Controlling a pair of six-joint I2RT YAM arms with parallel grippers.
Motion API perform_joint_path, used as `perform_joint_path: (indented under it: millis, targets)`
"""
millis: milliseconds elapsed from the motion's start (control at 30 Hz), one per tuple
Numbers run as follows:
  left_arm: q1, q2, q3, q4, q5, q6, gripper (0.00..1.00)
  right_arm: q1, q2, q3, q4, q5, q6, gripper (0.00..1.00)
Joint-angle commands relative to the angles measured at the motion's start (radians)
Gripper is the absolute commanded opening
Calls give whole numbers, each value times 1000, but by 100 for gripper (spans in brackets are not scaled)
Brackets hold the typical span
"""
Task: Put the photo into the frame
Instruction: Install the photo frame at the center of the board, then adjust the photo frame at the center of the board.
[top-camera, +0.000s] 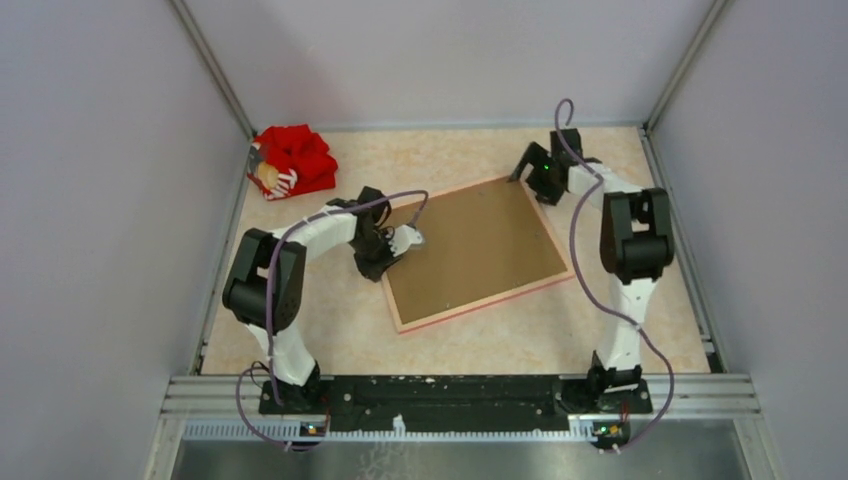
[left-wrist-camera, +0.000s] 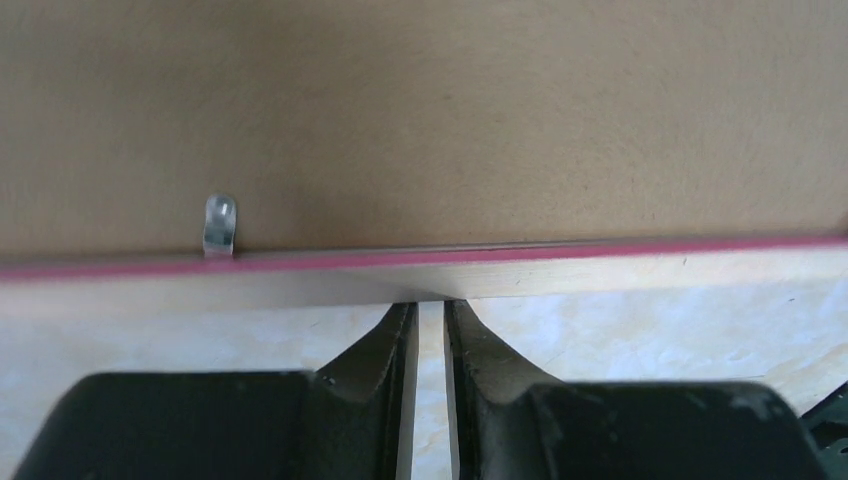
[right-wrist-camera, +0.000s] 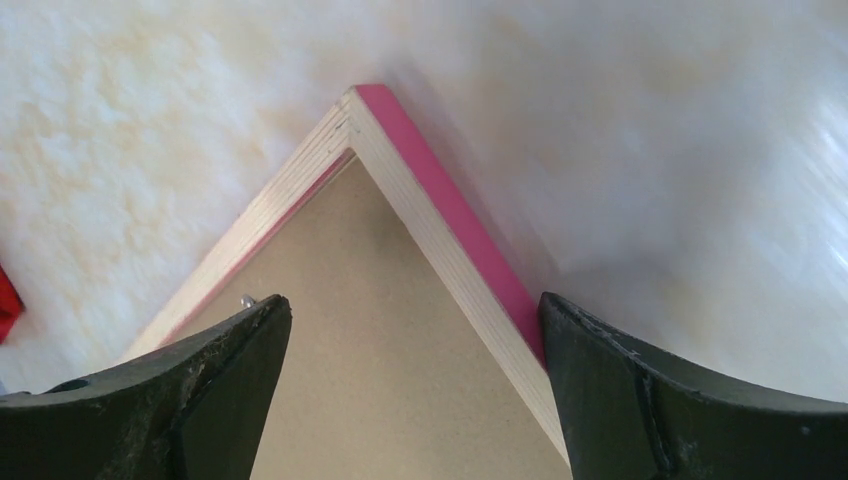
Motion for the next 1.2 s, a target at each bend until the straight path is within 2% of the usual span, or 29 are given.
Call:
perform_joint_path:
  millis: [0, 100, 200, 300, 400, 500, 533, 633, 733, 833, 967, 1167]
  targets:
    - [-143, 77, -25, 38, 54, -15, 21, 194, 252, 405, -201, -196, -17, 93]
    - [-217, 114, 10, -10, 70, 19, 24, 253, 386, 680, -321, -177, -26, 95]
    - [-252, 118, 49, -110, 83, 93, 33, 245, 422, 829, -418, -84, -13, 99]
    - [-221, 76, 117, -275, 145, 151, 44, 217, 352, 818, -418, -6, -28, 99]
    - [-164, 16, 225, -396, 142, 171, 53, 189, 244, 777, -370, -67, -28, 99]
    - [-78, -20, 334, -371, 12, 138, 58, 191, 181, 840, -468, -22, -85, 99]
    - [-25, -20, 377, -346, 12, 134, 58, 189, 150, 828, -489, -5, -97, 99]
    - [130, 65, 524, -282, 57, 75, 61, 188, 12, 658, -477, 45, -114, 99]
    - [214, 192, 647, -290, 41, 19, 59, 190, -214, 276, -308, 27, -38, 99]
    - [249, 286, 693, -264, 15, -36, 57, 176, -443, -65, -185, -4, 51, 99]
    - [293, 358, 716, -259, 124, -90, 54, 165, -674, -393, -159, -30, 111, 99]
    - [308, 434, 705, -364, 272, -82, 44, 160, -810, -682, -95, -97, 180, 99]
